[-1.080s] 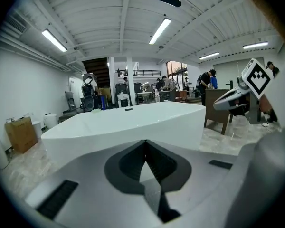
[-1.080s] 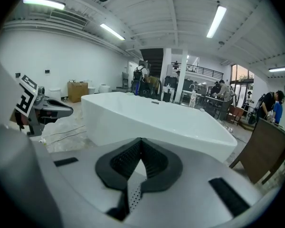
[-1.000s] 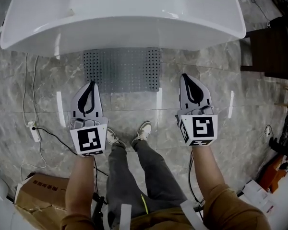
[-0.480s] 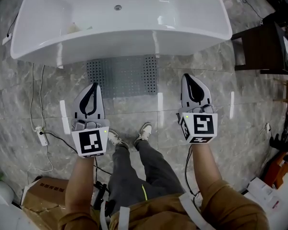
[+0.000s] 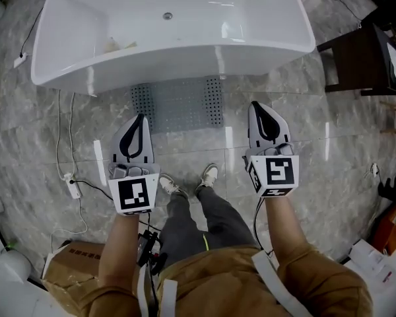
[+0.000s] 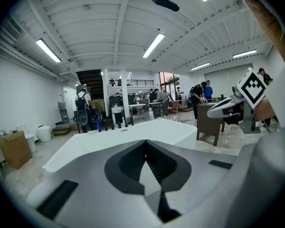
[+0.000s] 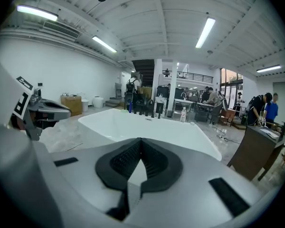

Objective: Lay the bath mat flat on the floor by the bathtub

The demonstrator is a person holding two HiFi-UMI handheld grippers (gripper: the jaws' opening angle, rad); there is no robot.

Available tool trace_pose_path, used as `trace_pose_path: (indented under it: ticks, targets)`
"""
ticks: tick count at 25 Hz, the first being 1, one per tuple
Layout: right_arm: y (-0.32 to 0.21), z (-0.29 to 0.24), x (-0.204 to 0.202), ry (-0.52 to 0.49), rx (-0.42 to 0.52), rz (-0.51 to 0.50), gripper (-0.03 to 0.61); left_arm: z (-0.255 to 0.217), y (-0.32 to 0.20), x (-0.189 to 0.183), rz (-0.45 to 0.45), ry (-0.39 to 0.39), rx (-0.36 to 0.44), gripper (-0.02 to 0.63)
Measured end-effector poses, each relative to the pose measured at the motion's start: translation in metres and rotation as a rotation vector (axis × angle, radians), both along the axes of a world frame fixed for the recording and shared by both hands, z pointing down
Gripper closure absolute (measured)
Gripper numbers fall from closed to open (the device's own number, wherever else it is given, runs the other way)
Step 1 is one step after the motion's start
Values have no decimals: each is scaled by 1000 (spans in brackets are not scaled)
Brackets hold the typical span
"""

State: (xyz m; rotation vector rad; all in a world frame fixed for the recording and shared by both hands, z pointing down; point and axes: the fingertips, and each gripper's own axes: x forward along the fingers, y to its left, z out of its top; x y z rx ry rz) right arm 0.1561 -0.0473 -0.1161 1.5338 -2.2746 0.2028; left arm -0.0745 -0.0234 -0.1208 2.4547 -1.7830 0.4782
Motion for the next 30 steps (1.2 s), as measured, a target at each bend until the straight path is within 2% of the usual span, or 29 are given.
trace_pose_path:
  ticks: [4,8,17,30]
  targets:
    - [5,-33,-9,-16,36,-25,574,-33,4,-6,-22,12,22,611]
    - [9,-61,-10,-35,69,-27,574,-64,6,-16,-35,14,83,611]
    - [14,-126,1,-39,153,-10,574,-115,24,-36,-64,19,141,611]
    - [32,-209,-12,-40,269,-27,574,-178,58,-57,-32,36,217,611]
